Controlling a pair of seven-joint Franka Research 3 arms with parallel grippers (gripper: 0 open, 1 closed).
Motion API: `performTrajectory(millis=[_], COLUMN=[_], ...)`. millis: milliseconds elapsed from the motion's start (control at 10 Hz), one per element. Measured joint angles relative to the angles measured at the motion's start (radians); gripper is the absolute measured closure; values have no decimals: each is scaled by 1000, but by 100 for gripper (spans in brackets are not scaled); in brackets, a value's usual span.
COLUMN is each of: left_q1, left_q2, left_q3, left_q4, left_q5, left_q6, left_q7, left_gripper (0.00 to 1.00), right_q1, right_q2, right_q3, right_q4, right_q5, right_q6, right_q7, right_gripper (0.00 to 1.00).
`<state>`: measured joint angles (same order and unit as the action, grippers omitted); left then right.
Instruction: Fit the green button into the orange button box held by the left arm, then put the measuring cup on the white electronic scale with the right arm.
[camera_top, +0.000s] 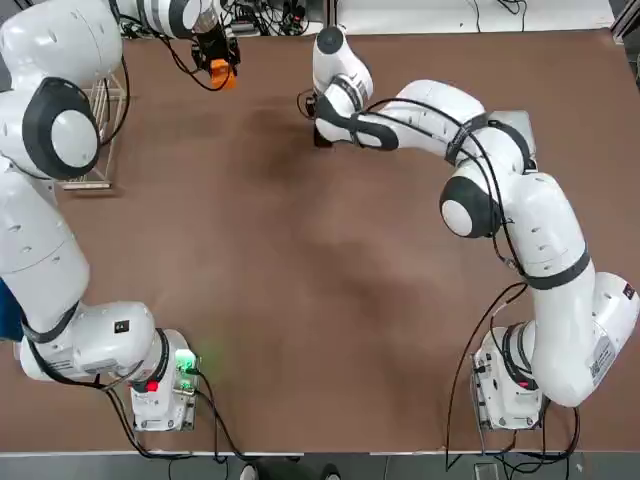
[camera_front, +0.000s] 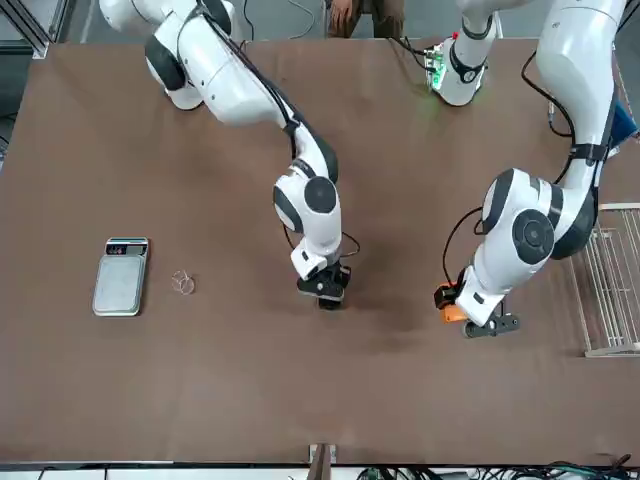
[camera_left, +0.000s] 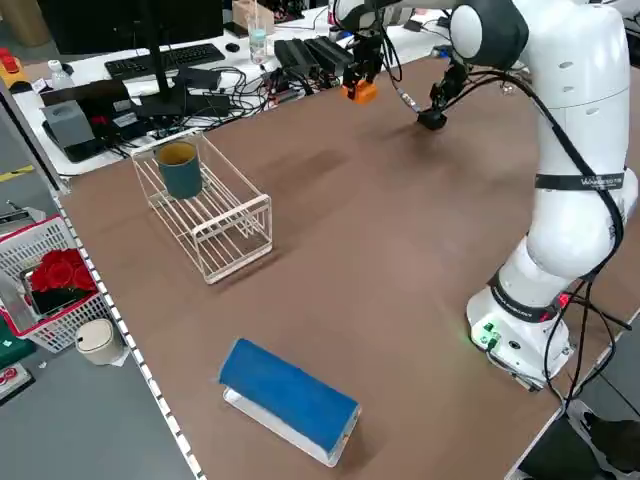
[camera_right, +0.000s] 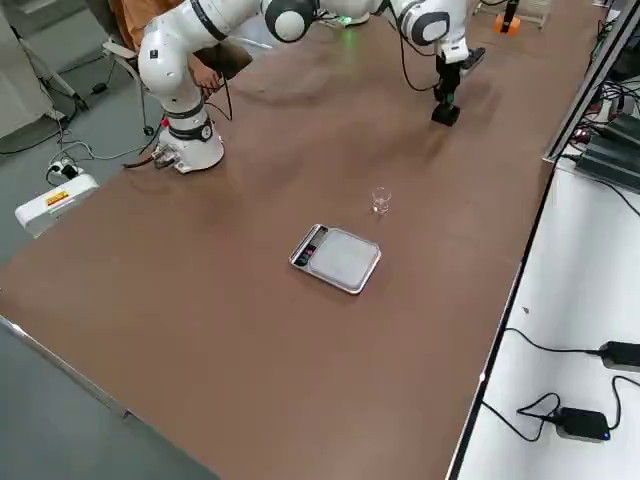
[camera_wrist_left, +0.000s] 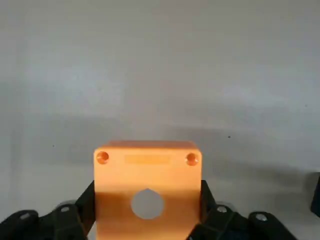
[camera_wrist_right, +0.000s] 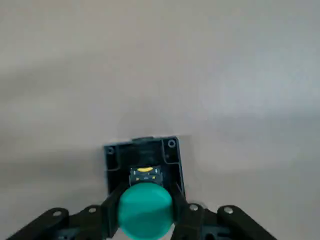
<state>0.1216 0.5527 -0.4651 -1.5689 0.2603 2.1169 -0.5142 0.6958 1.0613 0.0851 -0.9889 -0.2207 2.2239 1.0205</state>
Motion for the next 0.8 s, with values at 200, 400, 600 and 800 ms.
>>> performTrajectory(millis=[200,400,600,800], left_q1=[1,5,10,10], left_q2=[0,0,0,0], left_q3=[0,0,0,-1], left_q4=[0,1,1,1], left_q5=[0,0,0,0], left_q6=[0,0,0,0], left_q7=[0,0,0,0], left_gripper=[21,21,21,21], right_q1=[3,3,3,3], right_q2=[2,2,11,22], right_q3=[-1,-1,-3,-7], right_q4=[3,3,0,0], right_q5=[-10,-11,-12,-13], right_q6=[1,1,0,6], right_q7=[4,9,12,15], right_gripper=[61,61,56,40])
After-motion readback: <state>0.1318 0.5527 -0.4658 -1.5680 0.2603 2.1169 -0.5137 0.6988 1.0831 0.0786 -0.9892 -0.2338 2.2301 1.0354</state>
